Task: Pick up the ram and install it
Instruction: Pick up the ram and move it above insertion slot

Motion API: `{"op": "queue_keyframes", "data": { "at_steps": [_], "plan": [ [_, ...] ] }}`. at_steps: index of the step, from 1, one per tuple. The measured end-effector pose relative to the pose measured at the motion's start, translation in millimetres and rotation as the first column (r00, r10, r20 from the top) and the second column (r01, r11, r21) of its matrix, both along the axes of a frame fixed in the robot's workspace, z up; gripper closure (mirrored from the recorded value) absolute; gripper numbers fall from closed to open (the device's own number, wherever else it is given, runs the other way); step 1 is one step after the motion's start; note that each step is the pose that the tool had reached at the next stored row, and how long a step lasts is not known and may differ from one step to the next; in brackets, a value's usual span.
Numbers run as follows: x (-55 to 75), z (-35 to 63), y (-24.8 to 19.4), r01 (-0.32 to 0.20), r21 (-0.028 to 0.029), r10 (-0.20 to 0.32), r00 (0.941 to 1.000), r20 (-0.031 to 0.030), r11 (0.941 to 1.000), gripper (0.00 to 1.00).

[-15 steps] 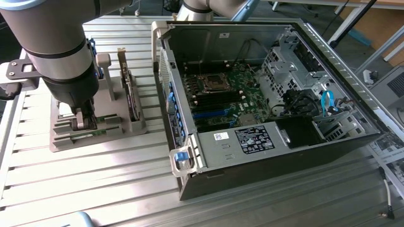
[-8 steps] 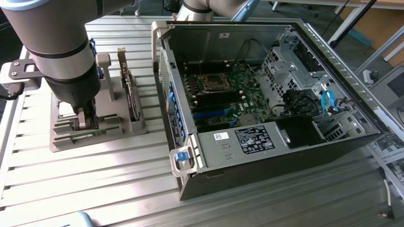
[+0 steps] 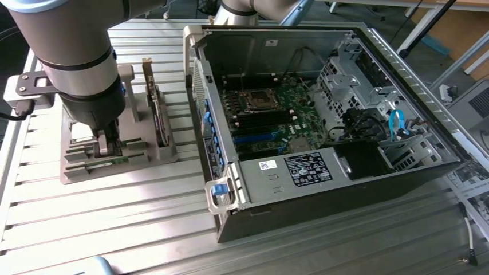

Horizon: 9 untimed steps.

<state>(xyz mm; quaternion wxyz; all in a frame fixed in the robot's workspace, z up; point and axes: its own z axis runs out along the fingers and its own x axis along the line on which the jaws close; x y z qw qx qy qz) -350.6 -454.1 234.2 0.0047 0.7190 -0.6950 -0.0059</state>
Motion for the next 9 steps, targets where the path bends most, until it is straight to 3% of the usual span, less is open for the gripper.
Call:
{"op": "queue_keyframes", "data": {
  "at_steps": [9],
  "plan": [
    [0.1, -5.4, 0.0, 0.000, -0.0001, 0.000, 1.0000, 0.0000, 1.0000, 0.76]
  ]
}}
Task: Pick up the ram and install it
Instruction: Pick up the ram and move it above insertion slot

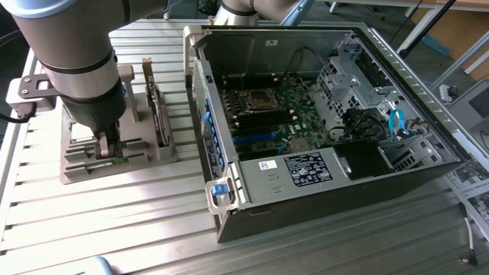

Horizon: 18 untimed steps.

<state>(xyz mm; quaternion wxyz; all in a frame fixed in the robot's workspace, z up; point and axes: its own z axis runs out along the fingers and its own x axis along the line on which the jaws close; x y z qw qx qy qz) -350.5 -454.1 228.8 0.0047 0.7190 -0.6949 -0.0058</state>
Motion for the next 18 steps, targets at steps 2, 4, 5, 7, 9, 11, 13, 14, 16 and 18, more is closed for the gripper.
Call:
{"op": "queue_keyframes", "data": {
  "at_steps": [2, 4, 5, 7, 9, 11, 13, 14, 16, 18],
  "plan": [
    [0.0, -1.5, 0.0, 0.000, 0.0000, 0.000, 1.0000, 0.0000, 1.0000, 0.76],
    [0.0, -3.1, 0.0, 0.000, 0.0001, 0.000, 1.0000, 0.0000, 1.0000, 0.76],
    [0.0, -3.9, 0.0, 0.000, 0.0000, 0.000, 1.0000, 0.0000, 1.0000, 0.76],
    [0.0, -5.7, 0.0, 0.000, 0.0001, 0.000, 1.0000, 0.0000, 1.0000, 0.76],
    [0.0, -7.2, 0.0, 0.000, 0.0000, 0.000, 1.0000, 0.0000, 1.0000, 0.76],
    [0.0, -8.7, 0.0, 0.000, -0.0001, 0.000, 1.0000, -0.0001, 1.0000, 0.76],
    [0.0, -10.1, 0.0, 0.000, -0.0001, 0.000, 1.0000, 0.0000, 1.0000, 0.76],
    [0.0, -10.9, 0.0, 0.000, 0.0000, 0.000, 1.0000, 0.0000, 1.0000, 0.76],
    [0.0, -12.1, 0.0, 0.000, 0.0000, 0.000, 1.0000, 0.0000, 1.0000, 0.76],
    [0.0, -12.4, 0.0, 0.000, -0.0001, 0.000, 1.0000, -0.0002, 1.0000, 0.76]
  ]
}}
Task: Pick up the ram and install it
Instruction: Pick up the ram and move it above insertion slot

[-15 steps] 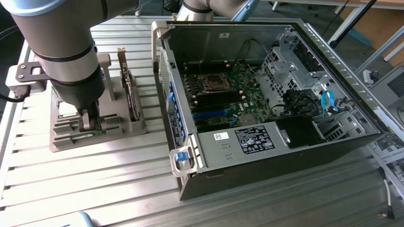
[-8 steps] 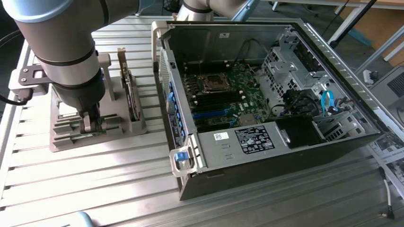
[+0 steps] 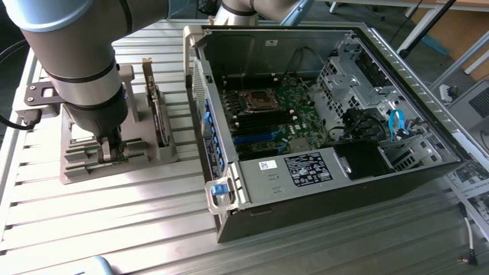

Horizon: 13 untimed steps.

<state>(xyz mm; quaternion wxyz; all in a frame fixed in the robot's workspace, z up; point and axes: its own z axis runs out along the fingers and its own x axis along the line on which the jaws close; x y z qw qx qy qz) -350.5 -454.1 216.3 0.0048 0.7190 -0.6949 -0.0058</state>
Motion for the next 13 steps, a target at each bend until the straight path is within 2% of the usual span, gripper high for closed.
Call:
{"op": "queue_keyframes", "data": {
  "at_steps": [13],
  "plan": [
    [0.0, -1.4, -0.8, 0.000, 0.0002, 0.000, 1.0000, 0.0003, 1.0000, 0.76]
  ]
}}
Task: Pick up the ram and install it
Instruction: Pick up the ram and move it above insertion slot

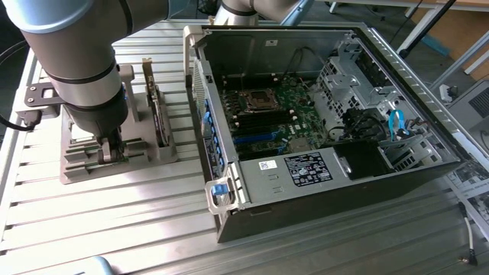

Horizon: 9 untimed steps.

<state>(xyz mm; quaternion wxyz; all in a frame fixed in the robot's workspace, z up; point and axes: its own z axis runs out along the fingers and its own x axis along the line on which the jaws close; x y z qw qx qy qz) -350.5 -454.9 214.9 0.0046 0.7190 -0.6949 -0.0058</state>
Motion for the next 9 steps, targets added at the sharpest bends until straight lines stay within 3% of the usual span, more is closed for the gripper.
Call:
{"op": "queue_keyframes", "data": {
  "at_steps": [9],
  "plan": [
    [0.0, -3.5, 0.0, 0.000, -0.0003, 0.000, 1.0000, -0.0003, 1.0000, 0.76]
  ]
}}
